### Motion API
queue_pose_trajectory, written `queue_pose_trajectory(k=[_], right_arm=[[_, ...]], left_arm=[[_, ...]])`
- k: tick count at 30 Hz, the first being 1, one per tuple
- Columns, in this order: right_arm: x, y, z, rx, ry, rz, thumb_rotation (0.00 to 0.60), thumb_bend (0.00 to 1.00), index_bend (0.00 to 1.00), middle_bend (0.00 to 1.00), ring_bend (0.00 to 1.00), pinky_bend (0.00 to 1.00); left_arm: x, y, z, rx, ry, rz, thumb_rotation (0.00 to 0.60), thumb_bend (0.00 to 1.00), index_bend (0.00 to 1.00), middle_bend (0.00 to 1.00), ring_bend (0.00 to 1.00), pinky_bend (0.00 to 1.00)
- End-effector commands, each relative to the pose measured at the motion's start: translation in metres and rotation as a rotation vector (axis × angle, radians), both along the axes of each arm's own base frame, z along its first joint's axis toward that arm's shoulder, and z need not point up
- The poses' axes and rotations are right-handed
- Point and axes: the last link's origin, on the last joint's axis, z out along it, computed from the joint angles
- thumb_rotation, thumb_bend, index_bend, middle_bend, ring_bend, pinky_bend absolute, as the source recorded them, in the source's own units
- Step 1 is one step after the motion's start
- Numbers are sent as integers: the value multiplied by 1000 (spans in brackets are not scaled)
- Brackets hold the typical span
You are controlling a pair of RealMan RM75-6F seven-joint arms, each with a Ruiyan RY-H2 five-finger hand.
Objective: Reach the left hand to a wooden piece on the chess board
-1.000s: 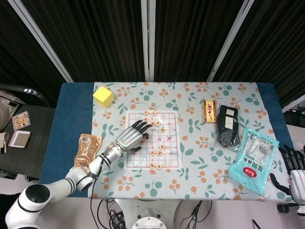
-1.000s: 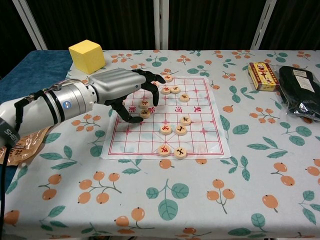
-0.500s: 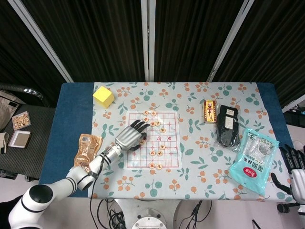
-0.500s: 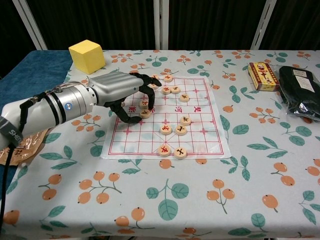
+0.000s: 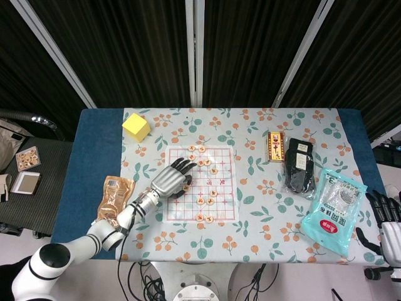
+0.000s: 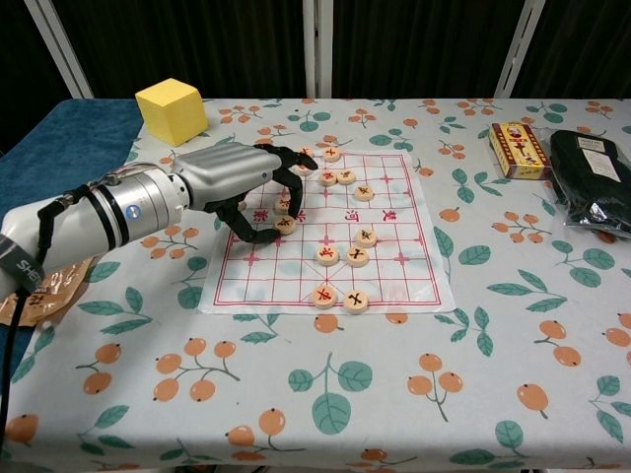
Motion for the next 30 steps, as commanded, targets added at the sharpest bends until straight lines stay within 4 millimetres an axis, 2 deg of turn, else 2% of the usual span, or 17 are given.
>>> queue_pose_trajectory(k=[1, 6, 10, 22, 27, 30], right_arm=[[0, 0, 0, 0, 0, 0, 600, 255, 0, 0, 0, 0], [0, 0, -1, 2, 2, 0, 600, 255, 0, 0, 0, 0], [1, 1, -2, 9, -5, -1, 600, 255, 0, 0, 0, 0], [-2, -5, -1, 17, -6, -7, 600, 254, 0, 0, 0, 0], [-3, -5, 0, 12, -2, -12, 600, 254, 0, 0, 0, 0], [-3, -6, 0, 11, 1, -18, 600, 254, 0, 0, 0, 0]], left_arm=[[4, 2, 4, 5, -27, 1, 600, 349, 485, 50, 0, 32], [12, 16, 15, 36, -65, 22, 600, 350, 485, 50, 0, 32], [9, 24, 13, 30, -40, 64, 600, 350, 471, 50, 0, 32], [-1, 28, 4, 22, -46, 109, 600, 351, 457, 55, 0, 32], [0, 26, 3, 3, -44, 86, 600, 335, 367, 55, 0, 34], [2, 27, 4, 2, -66, 87, 600, 325, 261, 54, 0, 34]])
